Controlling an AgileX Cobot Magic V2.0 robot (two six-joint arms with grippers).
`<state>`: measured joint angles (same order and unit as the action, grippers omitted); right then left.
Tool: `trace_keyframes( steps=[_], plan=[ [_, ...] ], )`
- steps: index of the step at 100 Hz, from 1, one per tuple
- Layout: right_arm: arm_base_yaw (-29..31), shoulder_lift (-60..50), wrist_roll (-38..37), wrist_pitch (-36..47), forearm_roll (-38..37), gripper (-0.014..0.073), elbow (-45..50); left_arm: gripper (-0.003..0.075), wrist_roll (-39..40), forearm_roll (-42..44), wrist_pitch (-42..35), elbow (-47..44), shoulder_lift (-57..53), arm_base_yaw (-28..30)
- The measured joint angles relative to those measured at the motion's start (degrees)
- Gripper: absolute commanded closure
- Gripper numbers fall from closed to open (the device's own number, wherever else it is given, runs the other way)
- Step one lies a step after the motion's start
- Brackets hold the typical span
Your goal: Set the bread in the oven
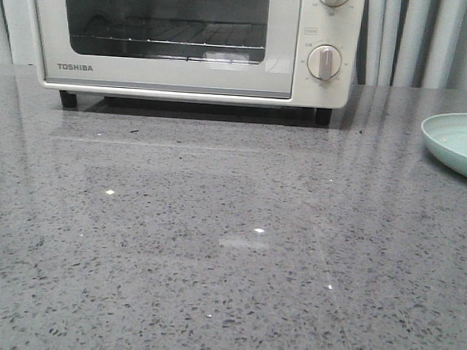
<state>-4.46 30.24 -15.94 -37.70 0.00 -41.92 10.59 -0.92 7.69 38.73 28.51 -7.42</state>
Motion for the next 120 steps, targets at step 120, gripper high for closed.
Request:
trace_keyframes(
  steps=[120],
  plan=[
    [0.0, 11.49, 2.49, -7.91, 0.0, 0.065, -11.83, 0.0741, -1.68, 0.0, -5.51, 29.46, 53.53, -15.63]
  ],
)
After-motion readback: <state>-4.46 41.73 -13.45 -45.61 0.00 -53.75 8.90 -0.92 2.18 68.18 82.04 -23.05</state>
